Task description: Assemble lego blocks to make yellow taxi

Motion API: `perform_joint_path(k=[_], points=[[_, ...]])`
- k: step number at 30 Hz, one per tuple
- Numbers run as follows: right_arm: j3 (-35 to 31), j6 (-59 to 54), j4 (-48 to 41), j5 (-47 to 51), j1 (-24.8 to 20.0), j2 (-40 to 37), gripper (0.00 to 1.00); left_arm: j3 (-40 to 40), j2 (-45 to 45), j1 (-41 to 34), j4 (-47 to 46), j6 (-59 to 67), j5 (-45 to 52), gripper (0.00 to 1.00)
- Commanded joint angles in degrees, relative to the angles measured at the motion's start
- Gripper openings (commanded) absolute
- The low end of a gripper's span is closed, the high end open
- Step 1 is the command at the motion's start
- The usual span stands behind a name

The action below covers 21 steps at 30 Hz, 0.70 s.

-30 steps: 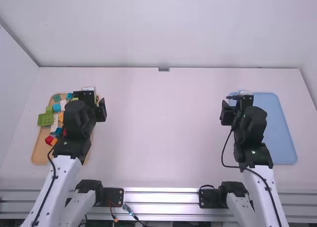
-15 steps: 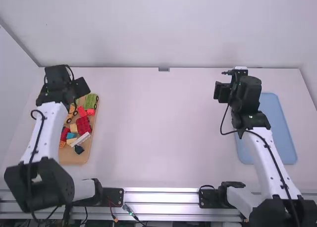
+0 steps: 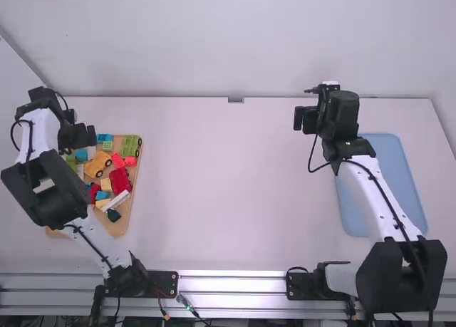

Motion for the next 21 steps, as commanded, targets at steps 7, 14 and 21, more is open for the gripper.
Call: perform_joint_path(k=[7, 14, 21], points=[[2.45, 0.2, 0.76, 0.22, 0.2, 0.87, 0.99, -1.79, 0.96, 0.61, -1.4, 29.86, 4.87, 0.99], [2.45, 0.39, 0.48, 0.07, 0.42, 0.87, 0.99, -4.92, 1.75, 0.83, 1.55, 44.96, 7.91, 0.99], [2.45, 0.39, 0.68, 0.09, 1.05, 0.87, 0.99, -7.96, 2.89, 1.31, 4.87, 49.51, 9.73, 0.92]])
